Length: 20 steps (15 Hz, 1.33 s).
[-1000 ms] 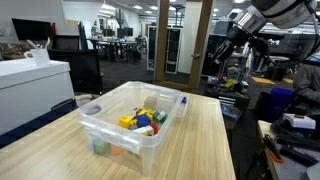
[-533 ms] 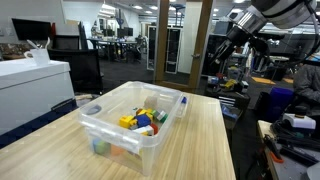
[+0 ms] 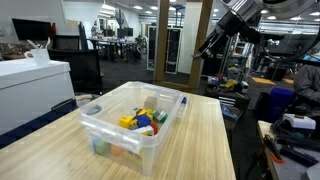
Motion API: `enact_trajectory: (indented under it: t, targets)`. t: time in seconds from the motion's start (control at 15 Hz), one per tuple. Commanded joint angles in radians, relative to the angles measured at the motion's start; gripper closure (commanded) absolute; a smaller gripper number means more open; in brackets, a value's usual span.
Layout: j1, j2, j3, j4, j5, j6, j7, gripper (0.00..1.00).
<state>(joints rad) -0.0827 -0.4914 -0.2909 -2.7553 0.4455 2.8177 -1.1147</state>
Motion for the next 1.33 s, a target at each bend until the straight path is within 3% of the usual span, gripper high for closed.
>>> enact_trajectory:
  t: [0.0,0.07,0.13,0.6,0.93,1.2,1.27]
  targets:
    - [0.103,-0.012,0.011,-0.014,0.038,0.025,-0.032,0.00]
    - [0.184,0.027,0.033,-0.003,0.050,0.052,-0.017,0.00]
    - [0.221,0.060,0.037,0.016,0.052,0.070,-0.004,0.00]
    - [0.229,0.040,0.027,0.001,0.028,0.046,0.001,0.00]
    - [0.337,0.071,0.005,0.038,0.105,0.115,-0.019,0.00]
    - [0.396,0.186,-0.045,0.089,0.129,0.146,-0.019,0.00]
    - [0.438,0.286,-0.078,0.141,0.157,0.158,-0.033,0.00]
